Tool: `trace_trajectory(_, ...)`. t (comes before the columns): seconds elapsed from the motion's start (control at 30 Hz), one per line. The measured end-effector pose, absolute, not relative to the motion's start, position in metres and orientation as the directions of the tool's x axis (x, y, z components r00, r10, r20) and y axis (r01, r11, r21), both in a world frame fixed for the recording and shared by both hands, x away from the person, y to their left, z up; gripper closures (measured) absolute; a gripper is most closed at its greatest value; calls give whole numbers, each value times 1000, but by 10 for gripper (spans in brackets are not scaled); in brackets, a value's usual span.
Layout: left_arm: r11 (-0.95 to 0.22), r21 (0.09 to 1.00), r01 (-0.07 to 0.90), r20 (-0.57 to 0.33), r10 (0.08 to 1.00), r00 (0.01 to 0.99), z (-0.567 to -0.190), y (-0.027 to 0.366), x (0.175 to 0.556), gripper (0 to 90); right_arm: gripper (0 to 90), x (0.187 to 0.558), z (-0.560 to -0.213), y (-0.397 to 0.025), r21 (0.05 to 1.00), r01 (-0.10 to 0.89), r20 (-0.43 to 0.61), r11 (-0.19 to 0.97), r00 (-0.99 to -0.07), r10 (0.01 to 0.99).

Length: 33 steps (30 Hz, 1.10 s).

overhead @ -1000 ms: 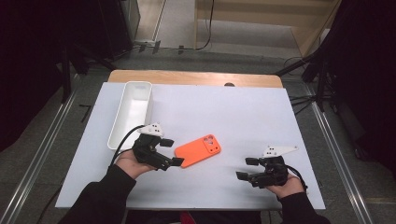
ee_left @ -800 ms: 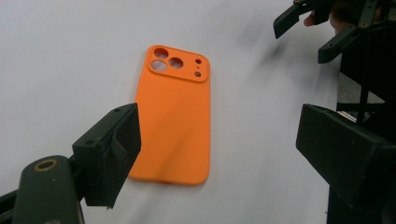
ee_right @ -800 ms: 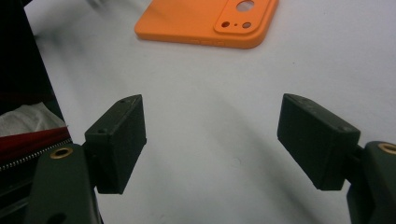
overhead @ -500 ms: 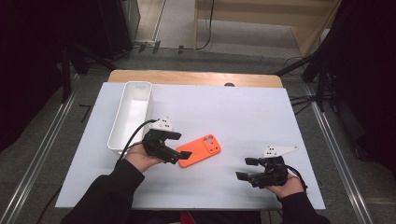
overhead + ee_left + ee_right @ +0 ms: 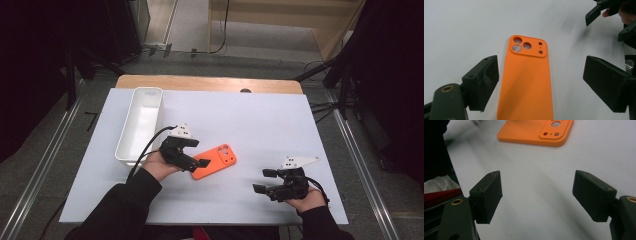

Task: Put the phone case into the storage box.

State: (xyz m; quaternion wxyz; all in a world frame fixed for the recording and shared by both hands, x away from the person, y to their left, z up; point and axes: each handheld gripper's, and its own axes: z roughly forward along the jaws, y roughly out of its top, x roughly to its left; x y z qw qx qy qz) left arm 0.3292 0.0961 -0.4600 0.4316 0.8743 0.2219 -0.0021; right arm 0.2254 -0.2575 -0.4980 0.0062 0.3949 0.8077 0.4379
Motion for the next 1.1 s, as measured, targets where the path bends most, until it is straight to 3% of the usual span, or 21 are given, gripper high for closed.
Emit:
trace_trajectory(0.07,-532,754,386,-188,388,902,-462,94,329,127,224,225,-498,-258,712,632,335,306,-688,644)
trace_trajectory(0.23,-534,758,374,-186,372,909,-466,90,329,3,224,225,-498,-258,713,632,336,304,-689,642)
trace_trajectory(1.1,-543,749,381,-172,396,902,-494,80,335,0,224,224,-498,-258,712,633,339,305,-690,640)
